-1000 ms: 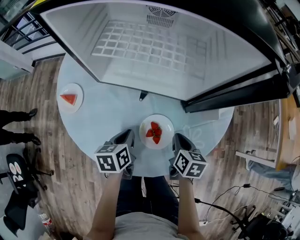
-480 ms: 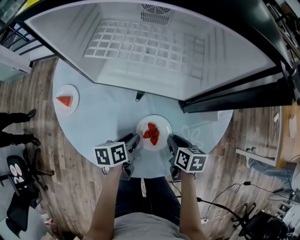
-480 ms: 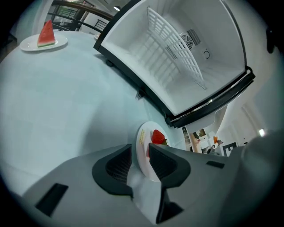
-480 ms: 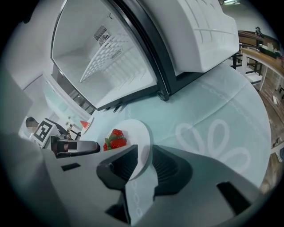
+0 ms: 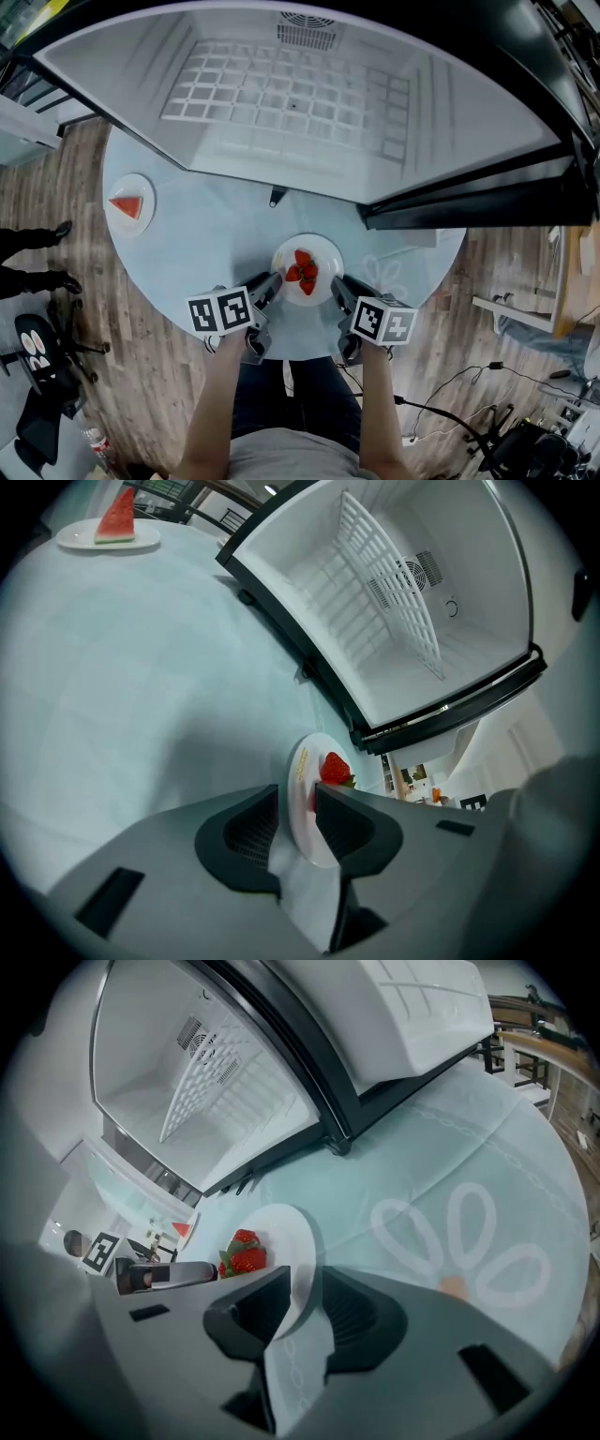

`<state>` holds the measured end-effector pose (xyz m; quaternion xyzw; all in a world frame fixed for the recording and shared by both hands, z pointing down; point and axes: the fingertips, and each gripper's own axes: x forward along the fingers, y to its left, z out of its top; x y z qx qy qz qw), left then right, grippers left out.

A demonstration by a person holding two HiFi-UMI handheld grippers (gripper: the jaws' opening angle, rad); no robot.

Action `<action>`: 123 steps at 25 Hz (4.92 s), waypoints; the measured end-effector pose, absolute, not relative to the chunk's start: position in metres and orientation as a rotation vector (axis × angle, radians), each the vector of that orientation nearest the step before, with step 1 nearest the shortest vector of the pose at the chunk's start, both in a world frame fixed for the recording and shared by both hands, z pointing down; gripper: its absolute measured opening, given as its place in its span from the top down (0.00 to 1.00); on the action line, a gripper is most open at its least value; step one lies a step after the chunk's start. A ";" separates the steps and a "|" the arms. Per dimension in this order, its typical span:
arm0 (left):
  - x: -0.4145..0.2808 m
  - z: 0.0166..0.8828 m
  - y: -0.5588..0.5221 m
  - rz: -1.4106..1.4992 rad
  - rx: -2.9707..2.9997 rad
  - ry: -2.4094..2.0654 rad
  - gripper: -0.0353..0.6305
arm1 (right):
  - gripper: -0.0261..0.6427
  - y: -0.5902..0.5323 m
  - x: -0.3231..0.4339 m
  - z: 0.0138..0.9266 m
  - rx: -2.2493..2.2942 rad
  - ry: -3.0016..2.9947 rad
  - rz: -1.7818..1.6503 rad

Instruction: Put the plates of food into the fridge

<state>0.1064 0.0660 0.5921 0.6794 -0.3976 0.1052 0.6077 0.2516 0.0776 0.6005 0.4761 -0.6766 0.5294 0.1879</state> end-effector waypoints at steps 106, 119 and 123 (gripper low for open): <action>-0.041 0.370 -0.116 -0.601 1.434 -0.979 0.92 | 0.90 -0.151 0.103 0.363 1.653 -2.385 1.454; -0.038 0.369 -0.128 -0.635 1.419 -0.971 0.92 | 0.85 -0.115 0.128 0.350 1.915 -2.392 1.049; -0.039 0.369 -0.129 -0.635 1.420 -0.972 0.92 | 0.89 -0.091 0.091 0.362 1.730 -2.430 1.059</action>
